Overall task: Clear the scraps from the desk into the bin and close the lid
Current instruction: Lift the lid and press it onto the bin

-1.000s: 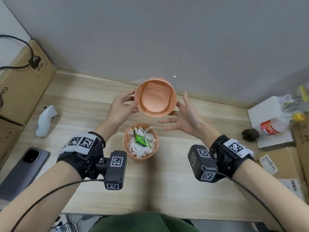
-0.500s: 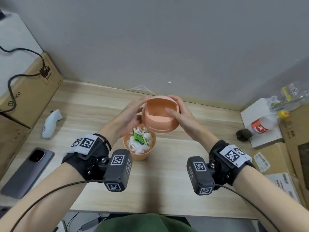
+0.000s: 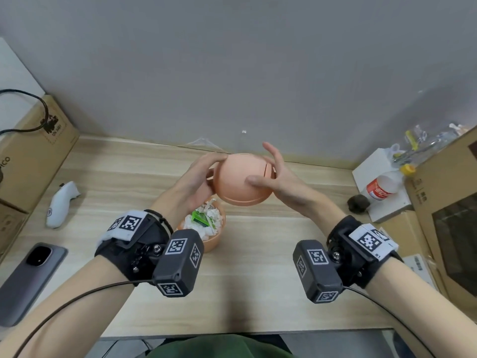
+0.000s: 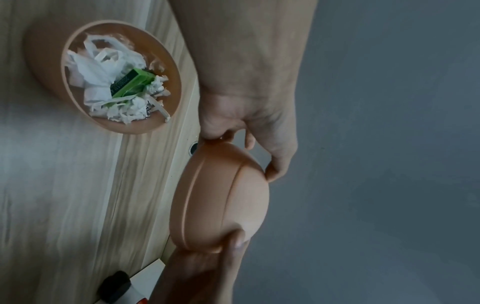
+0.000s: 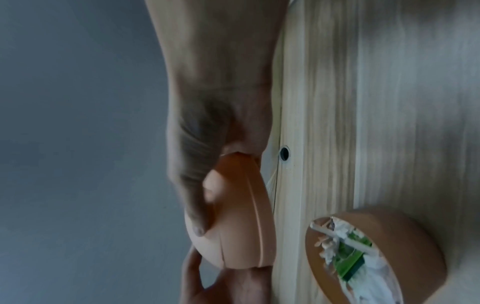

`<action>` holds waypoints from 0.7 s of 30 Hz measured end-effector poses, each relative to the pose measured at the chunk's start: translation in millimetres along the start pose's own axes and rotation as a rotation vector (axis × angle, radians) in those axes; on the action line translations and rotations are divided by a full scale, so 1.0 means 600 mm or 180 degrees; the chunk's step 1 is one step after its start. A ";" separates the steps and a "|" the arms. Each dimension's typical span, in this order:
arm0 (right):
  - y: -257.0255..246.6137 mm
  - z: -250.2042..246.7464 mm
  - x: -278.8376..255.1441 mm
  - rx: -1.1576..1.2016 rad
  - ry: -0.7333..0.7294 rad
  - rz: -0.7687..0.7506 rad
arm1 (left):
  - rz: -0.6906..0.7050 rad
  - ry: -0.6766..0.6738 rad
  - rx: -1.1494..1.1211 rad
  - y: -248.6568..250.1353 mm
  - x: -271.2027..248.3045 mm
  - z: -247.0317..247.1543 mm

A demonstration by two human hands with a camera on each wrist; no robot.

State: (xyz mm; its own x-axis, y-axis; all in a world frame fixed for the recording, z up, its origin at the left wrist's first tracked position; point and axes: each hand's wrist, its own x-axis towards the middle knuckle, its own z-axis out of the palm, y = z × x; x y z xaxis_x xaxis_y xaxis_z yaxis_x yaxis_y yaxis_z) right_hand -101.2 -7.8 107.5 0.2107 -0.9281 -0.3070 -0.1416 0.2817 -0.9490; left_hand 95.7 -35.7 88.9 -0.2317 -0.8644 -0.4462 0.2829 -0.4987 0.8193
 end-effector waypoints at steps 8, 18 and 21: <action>0.000 -0.014 -0.008 -0.0242 -0.0091 0.0034 | 0.0061 -0.0015 0.0084 -0.004 -0.002 0.006; 0.023 0.030 0.010 0.1701 -0.0309 0.1163 | 0.1030 -0.0095 0.0601 -0.005 -0.010 0.030; 0.016 0.028 0.018 0.2160 -0.0389 0.1155 | 0.1103 -0.0425 0.0826 -0.015 -0.016 0.039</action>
State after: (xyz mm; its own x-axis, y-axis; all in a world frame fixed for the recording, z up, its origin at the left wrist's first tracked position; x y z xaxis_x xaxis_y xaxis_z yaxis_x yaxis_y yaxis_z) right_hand -83.9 -11.1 94.0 0.3750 -0.7271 -0.5750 0.3927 0.6865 -0.6120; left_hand 73.9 -21.1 94.1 -0.2874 -0.9533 -0.0933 0.1262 -0.1342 0.9829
